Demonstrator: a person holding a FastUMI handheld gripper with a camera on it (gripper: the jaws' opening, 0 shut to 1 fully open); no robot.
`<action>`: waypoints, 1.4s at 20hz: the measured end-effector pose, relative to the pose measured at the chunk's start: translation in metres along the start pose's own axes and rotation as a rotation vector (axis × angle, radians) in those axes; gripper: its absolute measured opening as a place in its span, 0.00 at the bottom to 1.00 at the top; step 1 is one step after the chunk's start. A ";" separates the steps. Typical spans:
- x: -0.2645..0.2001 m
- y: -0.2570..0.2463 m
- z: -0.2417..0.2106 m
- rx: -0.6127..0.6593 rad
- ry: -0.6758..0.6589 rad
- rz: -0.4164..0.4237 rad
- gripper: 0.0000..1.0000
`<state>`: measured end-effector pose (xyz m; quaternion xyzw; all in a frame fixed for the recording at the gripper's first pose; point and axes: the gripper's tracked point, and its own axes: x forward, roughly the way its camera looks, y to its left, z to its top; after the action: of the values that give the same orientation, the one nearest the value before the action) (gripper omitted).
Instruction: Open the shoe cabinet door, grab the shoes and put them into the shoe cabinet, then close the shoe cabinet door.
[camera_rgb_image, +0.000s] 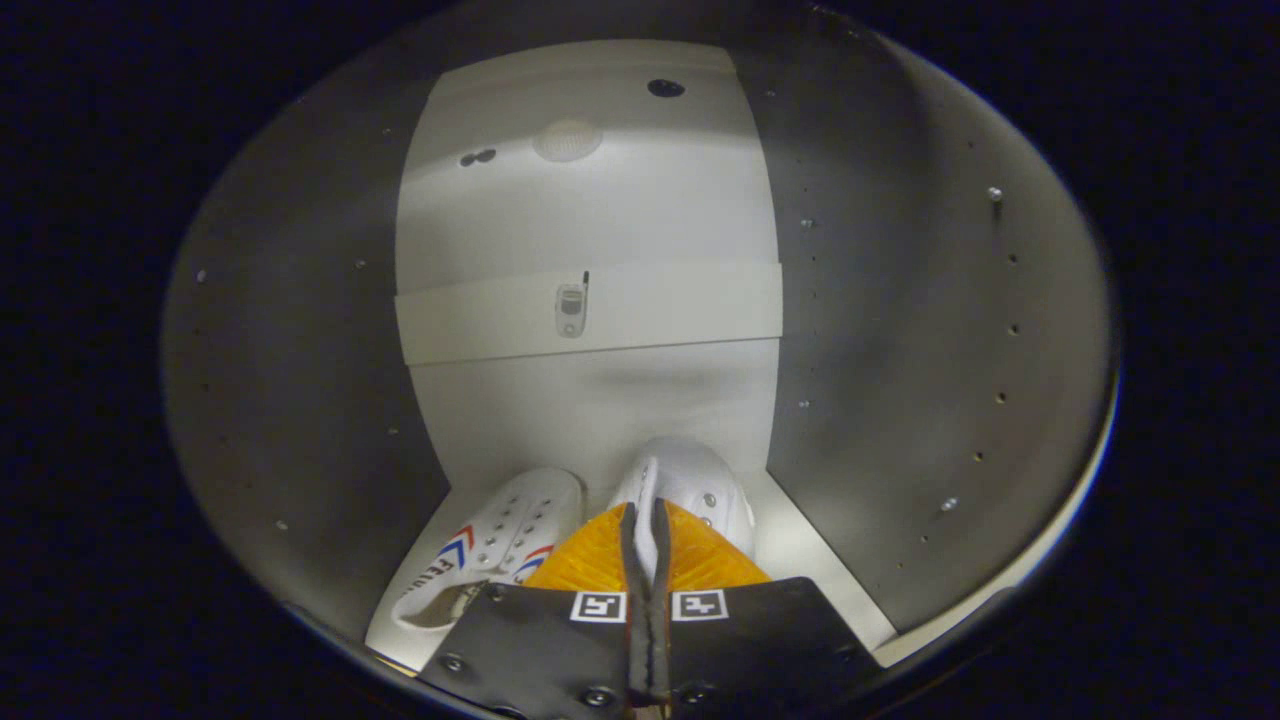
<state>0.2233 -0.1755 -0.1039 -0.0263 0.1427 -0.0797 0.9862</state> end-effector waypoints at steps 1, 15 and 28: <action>0.008 -0.003 -0.001 -0.002 0.006 -0.004 0.02; 0.011 0.018 0.017 -0.021 -0.033 0.037 0.02; -0.135 0.024 0.028 0.025 -0.151 0.029 0.02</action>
<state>0.1069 -0.1287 -0.0419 -0.0180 0.0674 -0.0647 0.9955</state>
